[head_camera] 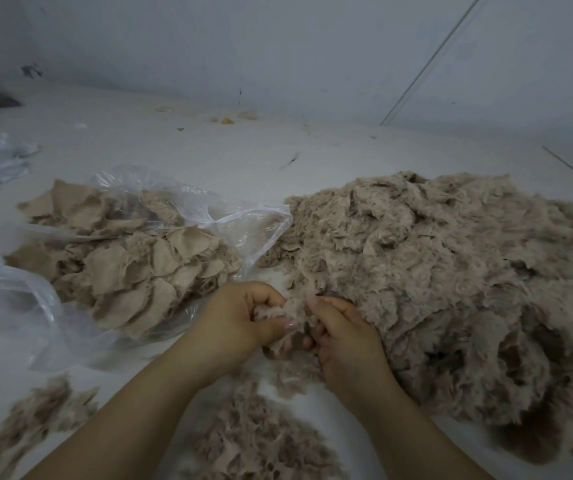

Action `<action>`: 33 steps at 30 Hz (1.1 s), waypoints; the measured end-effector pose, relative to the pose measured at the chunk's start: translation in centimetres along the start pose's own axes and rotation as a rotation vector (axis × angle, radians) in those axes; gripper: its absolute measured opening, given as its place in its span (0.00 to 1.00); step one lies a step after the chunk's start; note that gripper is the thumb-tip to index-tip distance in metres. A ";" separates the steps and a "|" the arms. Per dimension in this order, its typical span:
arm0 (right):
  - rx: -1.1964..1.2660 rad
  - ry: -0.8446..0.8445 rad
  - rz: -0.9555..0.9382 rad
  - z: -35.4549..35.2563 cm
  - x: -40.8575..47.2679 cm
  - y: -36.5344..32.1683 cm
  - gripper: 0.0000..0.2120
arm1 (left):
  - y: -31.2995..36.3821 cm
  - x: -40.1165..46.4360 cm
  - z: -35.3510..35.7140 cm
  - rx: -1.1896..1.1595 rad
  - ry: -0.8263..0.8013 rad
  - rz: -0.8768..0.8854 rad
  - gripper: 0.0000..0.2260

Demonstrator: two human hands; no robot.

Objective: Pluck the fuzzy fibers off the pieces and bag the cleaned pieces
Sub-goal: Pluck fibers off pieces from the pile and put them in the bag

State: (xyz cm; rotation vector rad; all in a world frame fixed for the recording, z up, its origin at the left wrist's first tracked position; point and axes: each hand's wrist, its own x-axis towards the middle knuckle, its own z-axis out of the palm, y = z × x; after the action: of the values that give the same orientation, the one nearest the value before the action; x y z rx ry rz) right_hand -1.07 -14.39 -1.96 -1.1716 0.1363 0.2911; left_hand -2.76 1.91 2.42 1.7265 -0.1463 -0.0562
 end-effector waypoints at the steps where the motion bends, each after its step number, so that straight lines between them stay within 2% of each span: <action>1: 0.002 -0.013 0.001 -0.1 0.0 -0.1 0.25 | 0.1 -0.1 0.0 -0.005 -0.033 -0.005 0.03; 4: 0.005 -0.065 0.037 -0.2 -0.1 -0.4 0.27 | 0.4 -0.3 0.2 -0.019 -0.170 -0.026 0.04; 7: 0.047 -0.081 0.057 -0.2 -0.3 -0.7 0.17 | 0.8 -0.4 0.0 -0.041 -0.233 -0.030 0.03; 9: 0.081 -0.054 0.046 0.1 -0.4 -0.8 0.11 | 0.7 -0.4 -0.5 -0.069 -0.224 -0.038 0.03; 13: 0.083 0.046 -0.019 0.4 -0.3 -0.8 0.14 | 0.4 -0.1 -1.3 -0.218 -0.120 -0.053 0.03; 15: 0.075 0.054 -0.023 0.5 -0.4 -0.8 0.15 | 0.3 0.0 -1.4 -0.293 -0.126 -0.063 0.04; 19: 0.122 0.069 -0.019 0.7 -0.3 -0.8 0.17 | 0.6 -0.4 -2.0 -0.469 -0.405 -0.026 0.06; 20: 0.111 0.067 -0.026 0.7 -0.3 -0.9 0.17 | 0.7 -0.5 -2.1 -0.461 -0.391 -0.027 0.06; 22: 0.036 0.053 -0.062 0.6 -0.4 -0.8 0.16 | 0.8 -0.4 -1.8 -0.378 -0.243 -0.076 0.07; 25: -0.078 -0.047 -0.120 0.3 -0.5 -0.4 0.22 | 0.4 -0.2 -1.0 -0.390 -0.078 -0.149 0.11; 28: -0.108 -0.175 -0.146 0.4 -0.6 -0.3 0.17 | 0.2 -0.1 -0.4 -0.397 -0.066 -0.157 0.14; 29: -0.115 -0.170 -0.148 0.4 -0.7 -0.3 0.16 | 0.0 -0.2 -0.2 -0.348 -0.077 -0.150 0.14; 31: -0.127 -0.134 -0.141 0.3 -0.6 -0.2 0.22 | -0.2 -0.2 0.1 -0.154 -0.056 -0.109 0.15; 33: -0.183 -0.101 -0.153 0.2 -0.5 -0.1 0.28 | -0.5 -0.2 0.4 0.147 0.028 0.047 0.18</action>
State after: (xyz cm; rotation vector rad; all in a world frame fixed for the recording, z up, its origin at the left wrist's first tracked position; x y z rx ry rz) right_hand -1.52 -14.35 -1.64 -1.3382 -0.0703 0.2304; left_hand -2.93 1.66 1.86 1.8688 -0.1739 0.0131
